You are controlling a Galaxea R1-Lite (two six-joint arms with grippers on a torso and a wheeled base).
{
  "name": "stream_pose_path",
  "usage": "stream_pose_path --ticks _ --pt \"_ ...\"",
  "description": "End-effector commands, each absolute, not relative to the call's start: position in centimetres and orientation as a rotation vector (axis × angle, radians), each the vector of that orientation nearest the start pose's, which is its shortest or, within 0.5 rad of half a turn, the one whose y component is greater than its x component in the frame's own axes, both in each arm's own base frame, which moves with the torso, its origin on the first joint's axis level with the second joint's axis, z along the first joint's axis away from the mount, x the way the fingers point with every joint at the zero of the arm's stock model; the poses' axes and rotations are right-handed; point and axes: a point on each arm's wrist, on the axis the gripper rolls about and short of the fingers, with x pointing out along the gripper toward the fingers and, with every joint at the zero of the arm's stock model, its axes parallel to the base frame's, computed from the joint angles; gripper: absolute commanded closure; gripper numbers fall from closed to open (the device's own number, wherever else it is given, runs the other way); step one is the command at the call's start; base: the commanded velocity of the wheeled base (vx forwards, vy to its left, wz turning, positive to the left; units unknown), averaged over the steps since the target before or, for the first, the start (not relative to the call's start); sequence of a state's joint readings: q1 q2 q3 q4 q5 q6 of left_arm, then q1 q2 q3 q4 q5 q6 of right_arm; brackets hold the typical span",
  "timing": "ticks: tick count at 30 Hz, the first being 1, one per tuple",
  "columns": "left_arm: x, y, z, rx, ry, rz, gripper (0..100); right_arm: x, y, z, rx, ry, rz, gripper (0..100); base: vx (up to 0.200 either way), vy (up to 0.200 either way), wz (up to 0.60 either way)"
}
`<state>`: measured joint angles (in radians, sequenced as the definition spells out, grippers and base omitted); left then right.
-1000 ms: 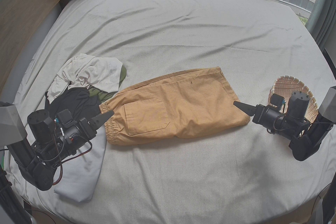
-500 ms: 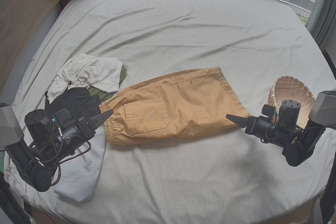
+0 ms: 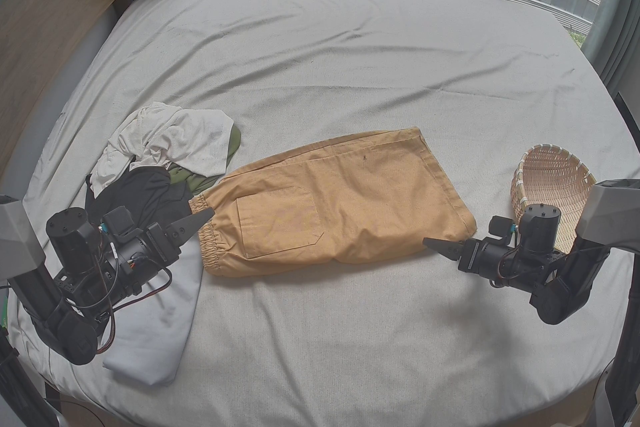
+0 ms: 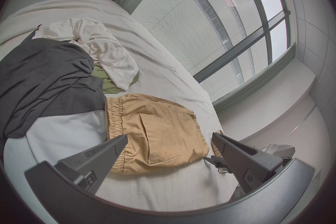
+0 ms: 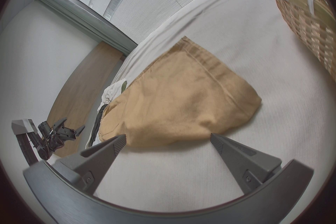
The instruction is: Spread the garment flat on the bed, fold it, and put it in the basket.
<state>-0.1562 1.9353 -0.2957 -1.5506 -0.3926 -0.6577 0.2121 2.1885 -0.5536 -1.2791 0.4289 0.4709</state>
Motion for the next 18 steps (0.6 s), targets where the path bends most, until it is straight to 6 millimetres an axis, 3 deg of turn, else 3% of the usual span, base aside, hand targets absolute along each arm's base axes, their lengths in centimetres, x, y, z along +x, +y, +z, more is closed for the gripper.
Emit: stream_pose_path --ticks 1,18 --pt "26.6 -5.1 9.0 -0.650 0.273 -0.499 0 32.0 7.9 2.7 0.491 0.540 0.530 0 0.000 0.000 0.00" --pt "26.6 -5.1 9.1 -0.652 0.270 -0.500 0 35.6 8.8 1.2 0.515 0.454 0.504 0 0.000 0.000 0.00"
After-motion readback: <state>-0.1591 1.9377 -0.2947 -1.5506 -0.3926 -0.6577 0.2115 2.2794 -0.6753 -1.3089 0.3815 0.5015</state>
